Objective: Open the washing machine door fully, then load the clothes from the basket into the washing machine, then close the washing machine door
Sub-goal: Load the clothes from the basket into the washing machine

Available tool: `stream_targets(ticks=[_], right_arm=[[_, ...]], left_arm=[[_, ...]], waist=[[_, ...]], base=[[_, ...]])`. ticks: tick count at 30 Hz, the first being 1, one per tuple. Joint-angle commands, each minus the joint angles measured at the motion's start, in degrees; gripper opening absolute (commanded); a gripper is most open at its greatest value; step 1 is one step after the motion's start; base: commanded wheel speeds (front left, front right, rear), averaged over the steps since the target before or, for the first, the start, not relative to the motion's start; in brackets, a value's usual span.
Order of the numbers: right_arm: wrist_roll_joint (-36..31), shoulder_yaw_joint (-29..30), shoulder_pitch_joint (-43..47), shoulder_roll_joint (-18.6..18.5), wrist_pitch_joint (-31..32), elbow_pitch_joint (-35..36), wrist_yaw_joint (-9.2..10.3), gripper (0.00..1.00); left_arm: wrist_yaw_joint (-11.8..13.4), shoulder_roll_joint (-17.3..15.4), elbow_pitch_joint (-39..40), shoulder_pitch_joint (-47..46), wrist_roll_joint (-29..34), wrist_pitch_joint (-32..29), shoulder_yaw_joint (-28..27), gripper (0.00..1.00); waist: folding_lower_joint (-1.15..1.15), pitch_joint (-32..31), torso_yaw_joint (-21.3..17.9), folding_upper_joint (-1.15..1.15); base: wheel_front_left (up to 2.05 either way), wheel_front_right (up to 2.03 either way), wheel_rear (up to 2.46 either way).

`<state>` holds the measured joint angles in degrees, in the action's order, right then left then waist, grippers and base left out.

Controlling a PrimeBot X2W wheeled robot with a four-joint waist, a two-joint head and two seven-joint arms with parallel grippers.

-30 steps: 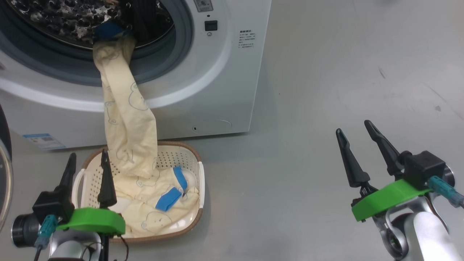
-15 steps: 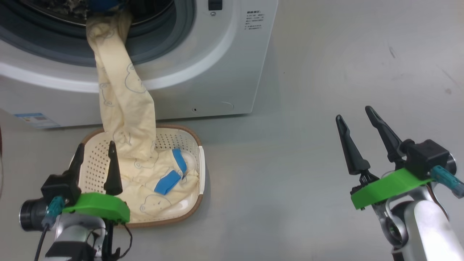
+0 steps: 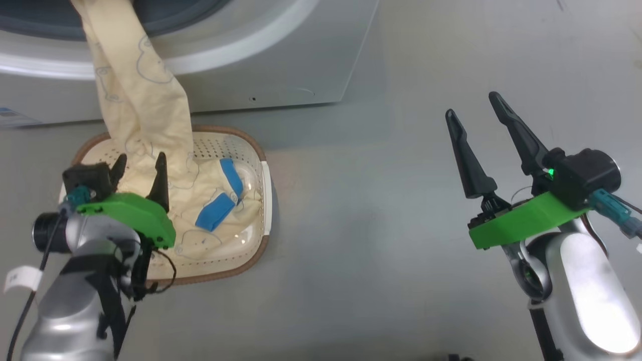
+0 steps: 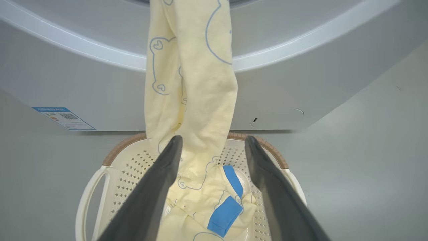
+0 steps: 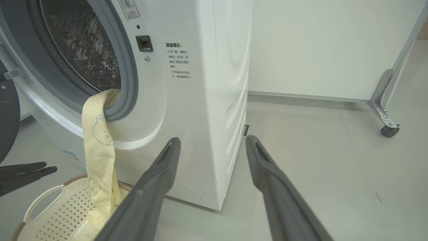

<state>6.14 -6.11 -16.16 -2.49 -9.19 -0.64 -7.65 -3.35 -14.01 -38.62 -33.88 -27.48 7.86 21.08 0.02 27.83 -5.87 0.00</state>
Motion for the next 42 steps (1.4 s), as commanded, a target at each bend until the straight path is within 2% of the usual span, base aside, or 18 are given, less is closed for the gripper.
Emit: stream_targets(ticks=[1, 7, 14, 25, 26, 27, 28, 29, 42], right_arm=[[0.58, -1.56, -1.36, -0.39, -0.84, 1.38, 0.16, 1.0], [1.43, -3.08, -3.44, -0.39, -1.87, 0.57, 0.16, 1.0], [3.4, -5.26, -5.72, -0.39, -3.3, -0.76, 0.16, 1.0], [5.0, -6.37, -6.88, -0.39, -4.77, -2.3, 0.16, 1.0], [5.05, -6.43, -6.94, -0.39, -4.86, -2.38, 0.16, 1.0], [5.07, -6.45, -6.98, -0.39, -4.95, -2.45, 0.16, 1.0], [5.09, -6.46, -7.02, -0.39, -5.02, -2.48, 0.16, 1.0], [5.09, -6.43, -7.06, -0.39, -5.09, -2.52, 0.16, 1.0], [4.88, -4.7, -7.23, -0.39, -5.54, -2.87, 0.16, 1.0]], left_arm=[[-0.75, -1.13, -1.68, -3.4, -0.88, 0.15, -1.54, 1.0], [-2.85, -1.0, -12.43, -11.57, -2.53, 0.13, -1.55, 1.0], [-3.9, -3.26, -21.82, -20.55, -4.76, -0.36, -1.82, 1.0], [-4.09, -6.07, -29.81, -26.94, -6.46, -2.87, -1.63, 1.0], [-4.1, -6.26, -30.28, -27.34, -6.53, -3.02, -1.53, 0.96], [-4.1, -6.37, -30.68, -27.71, -6.66, -3.11, -1.48, 0.69], [-4.11, -6.52, -31.04, -28.08, -6.59, -3.27, -1.25, 0.46], [-4.11, -6.58, -31.32, -28.41, -6.62, -3.37, -1.11, 0.0], [-4.13, -5.84, -32.44, -29.71, -6.86, -5.36, 2.24, 0.0]], waist=[[-0.02, 2.44, -0.88, 0.0], [-0.02, 5.72, -2.53, 0.0], [-0.02, 9.47, -6.0, 0.0], [-0.02, 12.41, -9.11, 0.0], [-0.02, 12.57, -9.27, 0.0], [-0.02, 12.68, -9.37, 0.0], [-0.02, 12.82, -9.47, 0.0], [-0.02, 12.93, -9.51, 0.0], [-0.02, 12.39, -6.85, 0.0]], base=[[0.0, 0.0, 0.0], [0.0, 0.0, 0.0], [0.0, 0.0, 0.0], [0.0, 0.0, 0.0], [0.0, 0.0, 0.0], [0.0, 0.0, 0.0], [0.0, 0.0, 0.0], [0.0, 0.0, 0.0], [0.0, 0.0, 0.0]])
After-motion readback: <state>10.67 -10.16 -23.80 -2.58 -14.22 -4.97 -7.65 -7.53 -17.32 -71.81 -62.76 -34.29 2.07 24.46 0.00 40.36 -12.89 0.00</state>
